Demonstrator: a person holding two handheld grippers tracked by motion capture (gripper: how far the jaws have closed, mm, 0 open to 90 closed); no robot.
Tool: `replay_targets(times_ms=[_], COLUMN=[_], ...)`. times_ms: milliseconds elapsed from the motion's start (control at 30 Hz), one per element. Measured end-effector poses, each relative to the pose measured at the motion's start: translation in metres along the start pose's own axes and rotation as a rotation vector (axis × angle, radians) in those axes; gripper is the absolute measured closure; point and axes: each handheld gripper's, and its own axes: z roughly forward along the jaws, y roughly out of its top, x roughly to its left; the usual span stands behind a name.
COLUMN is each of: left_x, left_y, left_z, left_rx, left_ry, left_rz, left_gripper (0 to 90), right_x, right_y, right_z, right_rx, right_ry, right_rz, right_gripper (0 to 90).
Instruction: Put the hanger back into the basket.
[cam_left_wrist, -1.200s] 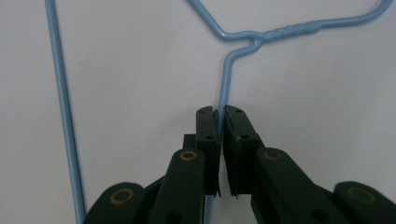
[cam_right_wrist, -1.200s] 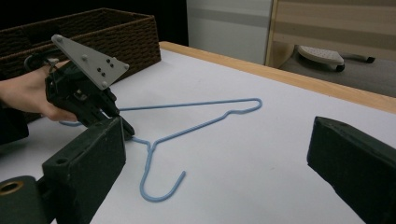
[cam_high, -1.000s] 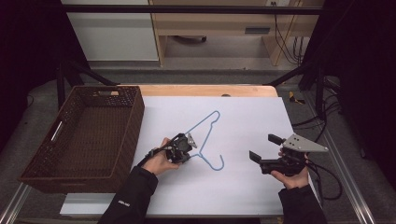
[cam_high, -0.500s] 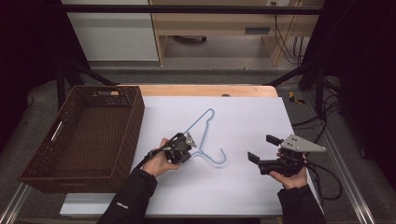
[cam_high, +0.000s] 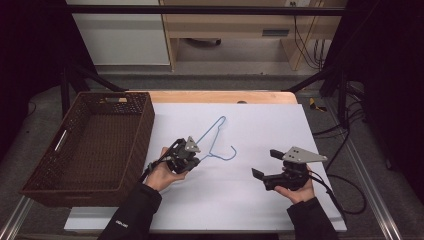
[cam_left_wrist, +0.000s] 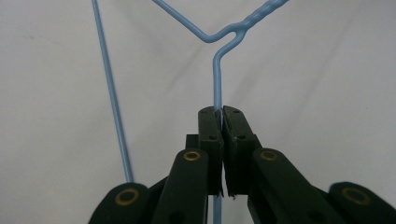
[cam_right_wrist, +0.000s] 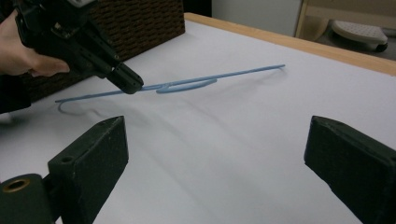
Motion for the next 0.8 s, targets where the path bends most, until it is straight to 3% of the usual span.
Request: replay_targets(times_ms=[167, 333, 800], left_x=[0.0, 0.003, 0.007], left_y=[-0.006, -0.007, -0.008], left_z=[-0.004, -0.009, -0.014], left_rx=[-0.061, -0.091, -0.113], left_ry=[0.0, 0.008, 0.016], left_rz=[-0.04, -0.052, -0.076], left_gripper=[87.3, 87.4, 87.4], right_x=[0.008, 0.012, 0.02], right_y=[-0.001, 0.0, 0.008], right_z=[0.018, 0.033, 0.081], right_rx=[0.026, 0.048, 0.065], right_ry=[0.025, 0.03, 0.071], right_rz=[-0.014, -0.024, -0.028], right_gripper=[7.0, 7.7, 16.9])
